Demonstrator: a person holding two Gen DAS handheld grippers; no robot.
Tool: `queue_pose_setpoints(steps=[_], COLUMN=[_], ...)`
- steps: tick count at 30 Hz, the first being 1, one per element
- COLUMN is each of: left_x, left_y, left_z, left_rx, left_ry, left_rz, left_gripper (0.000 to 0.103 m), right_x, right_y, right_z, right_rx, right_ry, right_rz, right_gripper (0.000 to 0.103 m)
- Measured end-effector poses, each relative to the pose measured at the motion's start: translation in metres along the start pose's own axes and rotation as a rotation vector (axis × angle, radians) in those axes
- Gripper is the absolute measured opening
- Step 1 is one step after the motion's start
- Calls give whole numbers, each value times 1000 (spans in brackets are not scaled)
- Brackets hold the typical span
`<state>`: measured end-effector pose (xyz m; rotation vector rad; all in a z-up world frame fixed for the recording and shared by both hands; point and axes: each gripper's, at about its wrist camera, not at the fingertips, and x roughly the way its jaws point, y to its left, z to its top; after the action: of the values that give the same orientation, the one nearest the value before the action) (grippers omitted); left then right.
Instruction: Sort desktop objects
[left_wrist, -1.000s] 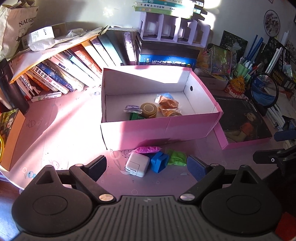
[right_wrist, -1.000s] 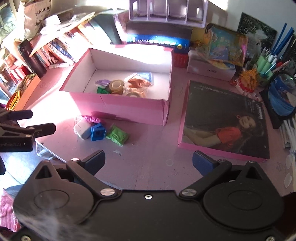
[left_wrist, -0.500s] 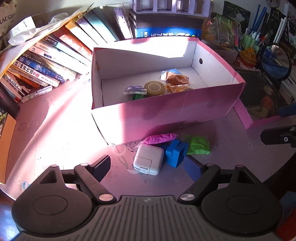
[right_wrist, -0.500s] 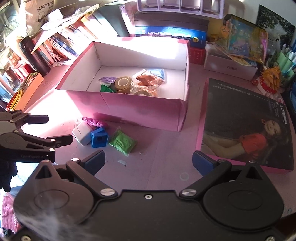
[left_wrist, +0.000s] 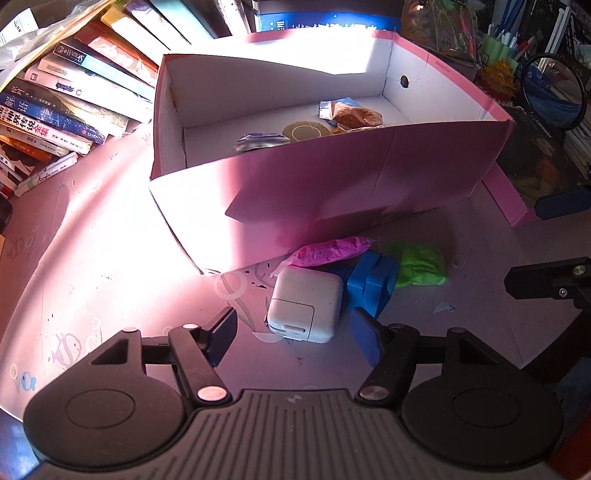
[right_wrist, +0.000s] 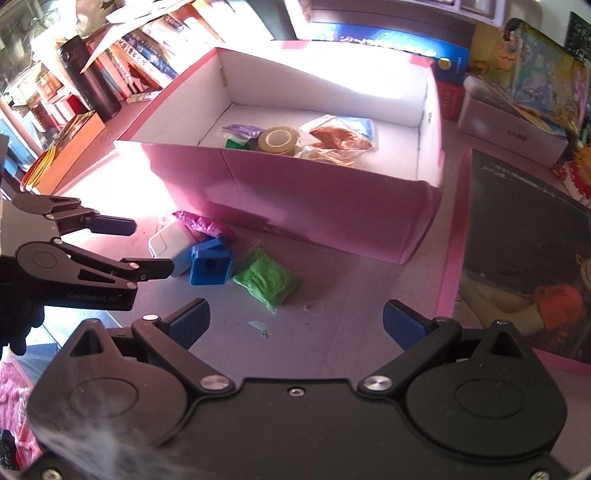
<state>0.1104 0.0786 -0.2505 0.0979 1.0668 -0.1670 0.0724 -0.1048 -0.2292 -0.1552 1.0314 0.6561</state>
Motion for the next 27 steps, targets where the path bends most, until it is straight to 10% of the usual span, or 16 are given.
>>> queue_pose_setpoints(steps=[11,27], left_x=[18,25], left_y=[1,3], left_z=[6,8], left_rx=[41,44], left_ry=[34,50], left_rz=[-12,-52], left_gripper=[63,51], right_x=[31,66], right_y=[7,23], right_z=[4,9], right_rx=[-135,-358], right_ry=[21,72], right_rz=[47,91], right_gripper=[99,58])
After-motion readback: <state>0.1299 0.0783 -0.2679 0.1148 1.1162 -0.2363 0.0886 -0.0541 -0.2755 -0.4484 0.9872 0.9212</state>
